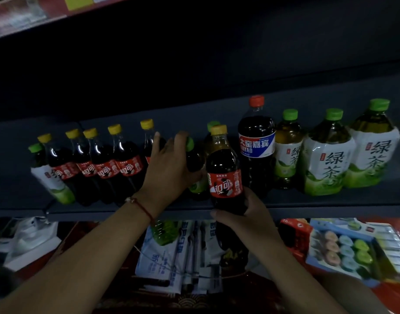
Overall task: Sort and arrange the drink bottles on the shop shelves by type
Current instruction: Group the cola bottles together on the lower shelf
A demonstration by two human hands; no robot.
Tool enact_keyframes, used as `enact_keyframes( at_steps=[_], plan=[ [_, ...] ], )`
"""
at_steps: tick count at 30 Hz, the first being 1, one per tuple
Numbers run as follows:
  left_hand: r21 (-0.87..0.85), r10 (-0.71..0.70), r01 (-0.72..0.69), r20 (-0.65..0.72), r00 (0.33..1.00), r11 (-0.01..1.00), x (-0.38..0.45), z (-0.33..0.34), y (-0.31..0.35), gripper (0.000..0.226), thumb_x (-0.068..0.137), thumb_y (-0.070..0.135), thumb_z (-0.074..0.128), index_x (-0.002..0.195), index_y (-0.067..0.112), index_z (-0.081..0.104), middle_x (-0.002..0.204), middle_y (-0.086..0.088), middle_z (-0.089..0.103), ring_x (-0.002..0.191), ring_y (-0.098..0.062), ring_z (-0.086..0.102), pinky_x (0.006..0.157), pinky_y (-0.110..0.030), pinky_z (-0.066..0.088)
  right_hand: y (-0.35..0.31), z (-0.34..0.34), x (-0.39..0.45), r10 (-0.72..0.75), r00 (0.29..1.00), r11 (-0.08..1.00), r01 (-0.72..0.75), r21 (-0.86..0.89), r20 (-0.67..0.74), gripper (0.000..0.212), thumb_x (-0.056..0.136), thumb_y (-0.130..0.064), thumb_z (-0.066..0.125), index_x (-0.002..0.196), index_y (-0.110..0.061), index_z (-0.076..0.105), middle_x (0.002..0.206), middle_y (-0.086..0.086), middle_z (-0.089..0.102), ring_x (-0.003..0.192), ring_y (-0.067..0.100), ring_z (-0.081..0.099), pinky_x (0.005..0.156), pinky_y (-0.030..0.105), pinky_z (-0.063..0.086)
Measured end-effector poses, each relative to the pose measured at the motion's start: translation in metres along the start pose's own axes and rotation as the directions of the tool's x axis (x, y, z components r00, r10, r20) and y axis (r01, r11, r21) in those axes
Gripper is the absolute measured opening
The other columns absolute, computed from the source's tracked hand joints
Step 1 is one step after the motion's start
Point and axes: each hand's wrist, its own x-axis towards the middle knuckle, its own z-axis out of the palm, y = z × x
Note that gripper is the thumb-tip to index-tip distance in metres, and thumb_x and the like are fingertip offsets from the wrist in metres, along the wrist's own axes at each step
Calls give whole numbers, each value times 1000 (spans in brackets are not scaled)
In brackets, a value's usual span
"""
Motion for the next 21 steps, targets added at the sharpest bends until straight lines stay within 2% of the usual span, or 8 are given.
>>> enact_keyframes(
  at_steps=[1,3,5,9,12,14,18,21],
  plan=[
    [-63,-18,17,-15,1000,998,-6,-5,3,80,74,45,80,130,9,37,106,-3,65,102,-21,63,119,-49,20,0,0,0,4,1000,1000,-4,8,-7,59,70,-29,84,122,-35,56,106,-20,63,97,-4,58,74,17,45],
    [-272,-146,134,-25,989,953,-19,-18,8,83,73,35,85,135,16,34,107,4,57,96,-9,56,99,-38,44,0,0,0,5,1000,1000,-5,19,-19,56,71,-27,84,119,-34,57,105,-20,64,96,-4,60,72,15,45],
    [-473,-269,240,8,963,848,-34,-31,7,88,72,29,87,138,31,29,117,6,56,100,-10,59,84,-31,53,-1,0,0,9,1000,1000,-9,18,-18,50,73,-25,83,114,-35,58,100,-20,65,88,-9,60,69,13,45],
    [-731,-426,326,54,903,599,-71,-49,-4,93,73,11,86,137,44,27,124,21,49,110,9,55,89,-11,49,-1,8,3,8,1000,1000,-9,-20,-23,54,71,-22,84,117,-34,59,105,-17,67,96,0,62,83,25,50],
    [-806,-562,405,112,820,431,-100,-56,-10,92,74,7,84,143,34,29,122,19,52,104,14,58,83,-8,51,-2,18,7,-15,1000,999,15,-42,-19,53,71,-18,84,113,-36,59,102,-18,67,92,-4,62,76,20,48],
    [-837,-627,439,156,763,327,-121,-55,-15,82,75,5,82,139,28,36,115,15,58,95,14,61,76,-7,51,-2,28,11,-29,999,998,28,-61,-14,54,70,-19,85,115,-35,60,104,-15,69,93,-1,64,79,23,49],
    [-856,-718,490,236,655,166,-143,-45,-36,62,78,11,82,130,24,50,110,7,66,88,7,67,68,-8,51,-6,47,21,-58,998,998,57,-34,-40,44,71,-18,85,101,-42,63,97,-18,71,86,-5,67,76,20,51],
    [-857,-755,504,257,603,110,-146,-38,-55,49,79,14,81,121,23,58,106,1,71,94,-14,70,73,-24,56,-11,64,32,-97,994,995,97,-3,-54,45,72,-18,85,110,-34,65,102,-13,73,94,3,69,82,23,53]
  ],
)
